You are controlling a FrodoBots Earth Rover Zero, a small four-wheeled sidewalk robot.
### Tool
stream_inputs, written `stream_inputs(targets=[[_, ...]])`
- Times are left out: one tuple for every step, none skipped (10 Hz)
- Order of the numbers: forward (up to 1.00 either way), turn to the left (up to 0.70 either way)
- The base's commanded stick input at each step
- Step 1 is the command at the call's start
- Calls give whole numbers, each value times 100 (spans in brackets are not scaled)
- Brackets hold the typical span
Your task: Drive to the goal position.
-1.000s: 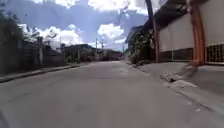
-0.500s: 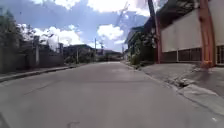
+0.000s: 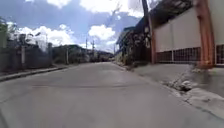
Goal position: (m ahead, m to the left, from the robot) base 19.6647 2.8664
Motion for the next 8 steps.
stream_inputs(targets=[[85, 0], [85, 0], [85, 0], [85, 0], [85, 0], [85, 0], [85, 0], [85, 0]])
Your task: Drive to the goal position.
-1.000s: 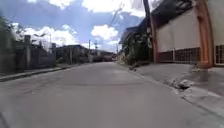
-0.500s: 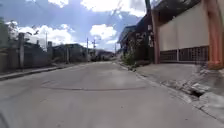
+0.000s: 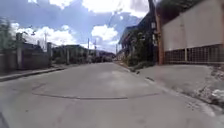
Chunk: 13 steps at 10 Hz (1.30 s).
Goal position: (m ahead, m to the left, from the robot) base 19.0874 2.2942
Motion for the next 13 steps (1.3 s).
stream_inputs(targets=[[85, 0], [85, 0], [85, 0], [85, 0], [85, 0], [85, 0], [85, 0], [85, 0], [85, 0], [85, 0], [85, 0], [85, 0], [85, 0]])
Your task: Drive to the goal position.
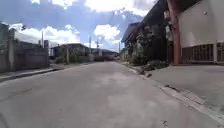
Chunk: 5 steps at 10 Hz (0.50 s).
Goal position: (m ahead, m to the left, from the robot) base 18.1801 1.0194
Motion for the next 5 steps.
stream_inputs(targets=[[85, 0], [85, 0], [85, 0], [85, 0], [85, 0]])
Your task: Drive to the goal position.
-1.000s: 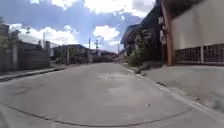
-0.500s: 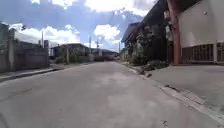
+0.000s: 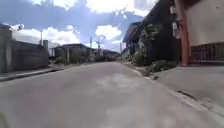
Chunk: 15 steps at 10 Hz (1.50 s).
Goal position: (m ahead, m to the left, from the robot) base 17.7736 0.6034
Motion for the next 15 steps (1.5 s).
stream_inputs(targets=[[85, 0], [85, 0], [85, 0], [85, 0], [85, 0], [85, 0], [85, 0], [85, 0], [85, 0], [85, 0], [85, 0], [85, 0], [85, 0], [85, 0], [85, 0]])
